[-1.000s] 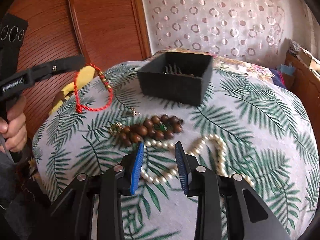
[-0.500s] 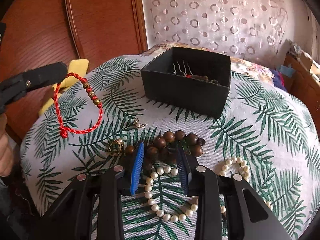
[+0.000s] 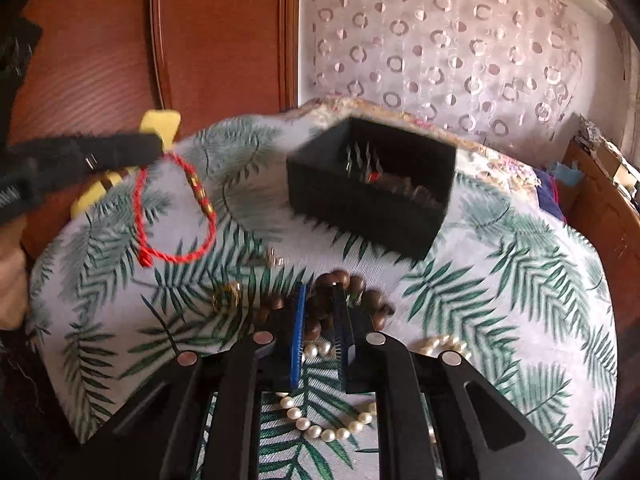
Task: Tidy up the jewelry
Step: 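Grasp the brown bead strand with the right gripper while the left carries the bracelet, then lower the brown beads and red bracelet into the black box and open both grippers, then move the right gripper to the pearl necklace and grasp it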
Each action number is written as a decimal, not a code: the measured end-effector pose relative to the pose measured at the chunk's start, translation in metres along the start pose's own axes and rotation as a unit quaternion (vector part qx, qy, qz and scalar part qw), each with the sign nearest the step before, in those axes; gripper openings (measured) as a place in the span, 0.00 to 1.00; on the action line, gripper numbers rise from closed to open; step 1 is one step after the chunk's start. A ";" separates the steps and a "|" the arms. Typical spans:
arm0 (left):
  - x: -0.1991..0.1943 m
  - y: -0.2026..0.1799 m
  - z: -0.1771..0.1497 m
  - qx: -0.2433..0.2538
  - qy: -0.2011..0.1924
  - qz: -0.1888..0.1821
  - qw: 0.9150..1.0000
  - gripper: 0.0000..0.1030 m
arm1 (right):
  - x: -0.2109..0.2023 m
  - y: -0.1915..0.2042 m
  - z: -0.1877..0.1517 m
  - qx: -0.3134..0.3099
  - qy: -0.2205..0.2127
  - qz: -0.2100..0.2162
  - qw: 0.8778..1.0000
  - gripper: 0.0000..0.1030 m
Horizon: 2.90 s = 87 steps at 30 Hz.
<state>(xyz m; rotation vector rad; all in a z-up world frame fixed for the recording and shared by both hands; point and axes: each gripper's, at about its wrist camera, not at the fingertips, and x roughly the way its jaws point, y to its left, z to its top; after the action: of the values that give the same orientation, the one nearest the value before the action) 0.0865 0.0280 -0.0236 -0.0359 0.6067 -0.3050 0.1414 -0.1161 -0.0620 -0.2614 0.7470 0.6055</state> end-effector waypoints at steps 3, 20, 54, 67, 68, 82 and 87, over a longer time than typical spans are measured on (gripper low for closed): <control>0.001 0.000 0.006 0.001 -0.005 0.003 1.000 0.01 | -0.017 -0.006 0.011 -0.001 -0.021 0.000 1.000 0.14; 0.020 -0.005 0.044 0.023 -0.017 0.021 0.999 0.01 | -0.061 -0.045 0.095 -0.026 -0.102 -0.015 0.994 0.14; 0.123 -0.005 0.090 0.020 0.028 0.031 0.999 0.01 | 0.030 -0.094 0.088 0.052 -0.032 0.030 0.998 0.27; 0.117 -0.004 0.079 0.005 0.033 0.026 0.999 0.47 | -0.008 -0.098 0.062 0.059 -0.048 0.026 0.997 0.27; 0.114 -0.003 0.075 0.004 0.034 0.026 0.999 0.49 | -0.010 -0.098 0.059 0.058 -0.047 0.026 0.997 0.27; 0.112 -0.001 0.075 0.023 0.030 0.028 0.999 0.46 | -0.026 -0.099 0.010 0.075 -0.040 0.028 0.996 0.27; 0.143 0.007 0.086 0.015 0.077 0.034 0.996 0.52 | -0.026 -0.096 0.003 0.065 -0.035 0.018 0.997 0.27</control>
<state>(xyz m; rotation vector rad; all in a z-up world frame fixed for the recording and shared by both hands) 0.2481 -0.0115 -0.0331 0.0377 0.7556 -0.2519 0.1861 -0.2028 -0.0407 -0.1057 0.7207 0.5948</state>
